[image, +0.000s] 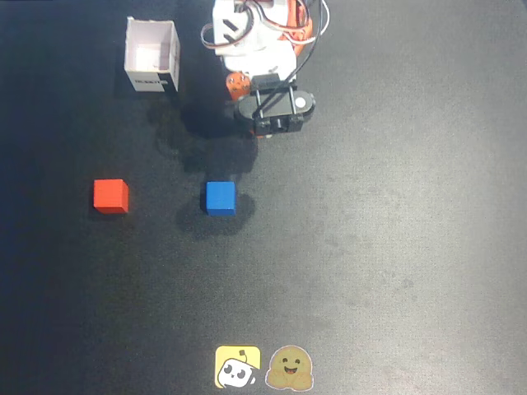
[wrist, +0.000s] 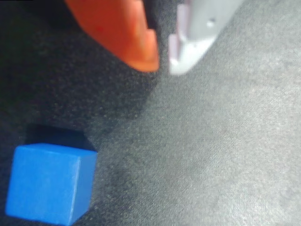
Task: Put the red cube on top of the blue cube.
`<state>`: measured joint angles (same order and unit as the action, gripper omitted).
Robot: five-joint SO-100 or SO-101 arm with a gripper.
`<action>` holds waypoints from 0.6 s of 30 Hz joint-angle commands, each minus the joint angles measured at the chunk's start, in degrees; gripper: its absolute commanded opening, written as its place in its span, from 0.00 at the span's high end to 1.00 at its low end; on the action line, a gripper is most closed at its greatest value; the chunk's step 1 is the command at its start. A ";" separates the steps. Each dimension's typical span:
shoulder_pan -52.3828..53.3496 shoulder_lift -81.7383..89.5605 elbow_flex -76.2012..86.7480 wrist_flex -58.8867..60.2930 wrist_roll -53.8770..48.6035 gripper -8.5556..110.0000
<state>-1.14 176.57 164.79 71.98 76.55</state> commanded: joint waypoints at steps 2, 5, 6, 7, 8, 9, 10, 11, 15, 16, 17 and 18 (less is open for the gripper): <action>0.26 0.18 -0.18 -0.09 -0.26 0.93; 0.26 0.62 -0.18 0.00 -0.18 0.93; 0.26 0.62 -0.18 0.00 -0.09 0.93; 0.26 0.62 -0.18 0.00 0.00 0.93; 0.26 0.62 -0.18 0.00 0.09 0.93; 0.09 0.62 -0.18 0.00 0.26 0.93; 0.00 0.62 -0.26 -0.09 0.35 0.93; -0.09 0.62 -0.26 -0.18 0.44 0.93; -0.26 0.62 -0.62 -0.70 0.44 0.93; -0.26 0.62 -0.97 -0.62 0.44 0.93; -0.26 0.62 -1.32 -0.35 0.44 0.93; -0.26 0.62 -1.58 -0.26 0.35 0.93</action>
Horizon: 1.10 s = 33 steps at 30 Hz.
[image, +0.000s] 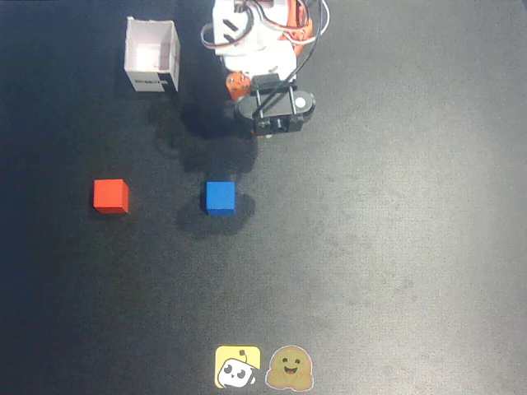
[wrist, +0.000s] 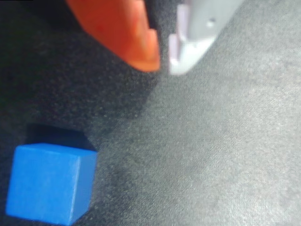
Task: Put the red cube on top of the blue cube.
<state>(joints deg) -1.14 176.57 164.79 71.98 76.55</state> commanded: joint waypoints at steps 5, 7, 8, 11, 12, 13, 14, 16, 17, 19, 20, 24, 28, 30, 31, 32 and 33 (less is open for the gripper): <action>-0.26 -1.23 -3.78 -0.35 0.35 0.93; -0.26 -4.22 -5.98 -0.62 0.44 0.93; -0.26 -6.15 -7.47 -0.79 0.44 0.93; -0.18 -13.18 -13.10 -0.79 0.62 0.93; -0.09 -15.91 -15.47 -0.62 0.62 0.93; 0.18 -18.72 -18.02 -0.18 0.62 0.93; 0.26 -21.53 -20.57 0.44 0.62 0.93; 0.44 -25.93 -25.40 2.11 1.41 0.93; 0.53 -27.51 -27.51 2.90 1.85 0.93; 0.70 -29.97 -31.29 4.57 2.46 0.93; 0.70 -30.94 -32.96 5.45 3.08 0.93; 1.05 -35.16 -39.73 8.44 4.57 0.93; 1.67 -39.81 -47.02 10.99 5.36 0.93; 1.93 -42.19 -50.45 12.04 5.80 0.92; 2.20 -43.42 -52.12 12.57 5.89 0.92; 2.37 -44.38 -53.61 12.92 6.15 0.91; 2.64 -45.35 -55.02 13.27 6.15 0.91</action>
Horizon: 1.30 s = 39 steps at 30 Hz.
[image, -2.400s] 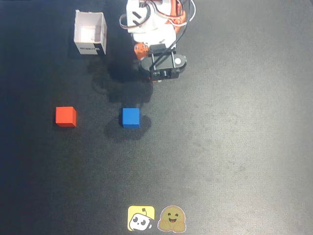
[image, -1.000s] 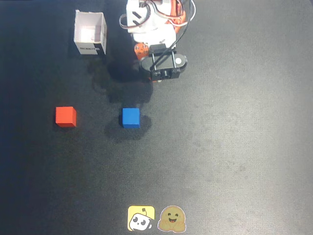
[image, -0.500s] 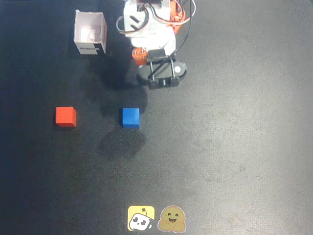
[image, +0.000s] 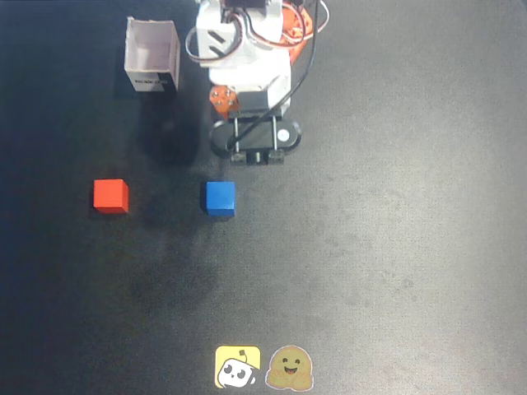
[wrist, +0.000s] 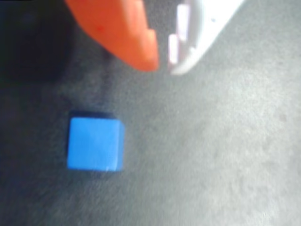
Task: Put the red cube on top of the blue cube.
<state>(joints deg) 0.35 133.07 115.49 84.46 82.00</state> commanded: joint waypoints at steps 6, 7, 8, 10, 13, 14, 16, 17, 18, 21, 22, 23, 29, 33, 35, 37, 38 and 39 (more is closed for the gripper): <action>2.55 -8.00 -13.89 3.25 2.55 0.90; 2.72 -8.96 -15.12 3.60 2.81 0.89; 2.90 -9.93 -16.26 3.87 3.16 0.88; 3.43 -11.43 -18.02 4.48 4.66 0.84; 4.75 -12.66 -19.25 4.48 5.27 0.82; 5.27 -12.92 -19.42 4.48 5.27 0.82; 6.50 -13.71 -19.86 4.48 5.19 0.82; 7.12 -14.15 -20.04 4.48 5.10 0.82; 7.91 -14.68 -20.39 4.48 4.83 0.82; 10.46 -16.17 -21.27 4.39 3.43 0.79; 11.34 -16.52 -21.45 4.31 2.72 0.79; 12.30 -16.87 -21.62 4.22 2.02 0.79; 17.40 -19.51 -22.24 2.90 -0.97 0.74; 20.74 -22.41 -23.55 2.46 -2.20 0.74; 22.68 -23.91 -24.26 2.11 -3.25 0.74; 24.61 -25.14 -24.26 1.14 -5.36 0.74; 25.66 -25.75 -24.26 0.53 -6.94 0.74; 26.63 -26.37 -24.35 0.09 -8.09 0.74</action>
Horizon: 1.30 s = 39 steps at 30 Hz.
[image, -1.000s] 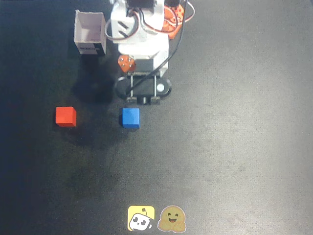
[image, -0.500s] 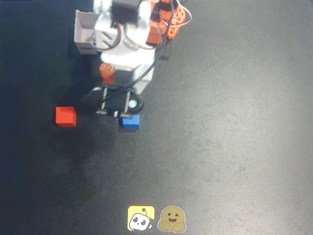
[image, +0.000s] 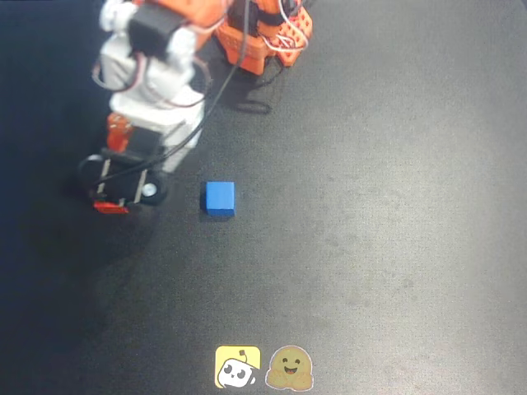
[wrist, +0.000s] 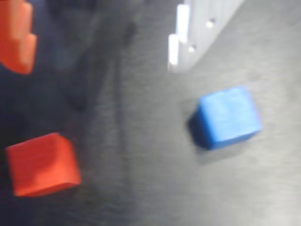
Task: Put the red cube on top of the blue cube.
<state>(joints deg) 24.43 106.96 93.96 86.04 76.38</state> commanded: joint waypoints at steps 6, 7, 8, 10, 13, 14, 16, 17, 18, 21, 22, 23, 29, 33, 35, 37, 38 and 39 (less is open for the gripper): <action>6.68 -4.22 -3.60 -3.69 -9.23 0.74; 7.12 -4.75 -3.60 -4.04 -10.20 0.74; 7.47 -5.27 -3.60 -4.39 -11.34 0.74; 7.91 -6.33 -3.60 -5.10 -13.27 0.74; 8.53 -7.56 -3.08 -6.06 -15.21 0.74; 8.79 -8.00 -2.81 -6.42 -15.91 0.74; 9.32 -8.88 -2.20 -7.12 -17.23 0.74; 9.58 -9.14 -1.58 -7.65 -18.02 0.74; 9.93 -9.40 -0.88 -8.35 -19.16 0.74; 10.55 -10.20 1.14 -10.20 -22.06 0.74; 10.72 -10.28 1.93 -10.99 -22.85 0.74; 10.81 -10.37 2.81 -11.69 -23.55 0.74; 10.90 -10.46 7.47 -15.47 -26.02 0.74; 11.16 -10.37 10.28 -18.02 -27.25 0.74; 11.25 -10.55 11.43 -19.16 -27.77 0.74; 11.25 -10.81 12.13 -20.04 -28.04 0.74; 11.25 -10.99 12.48 -20.48 -28.21 0.74; 11.34 -11.16 12.83 -20.92 -28.30 0.74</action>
<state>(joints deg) 35.24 95.62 106.88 66.45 48.60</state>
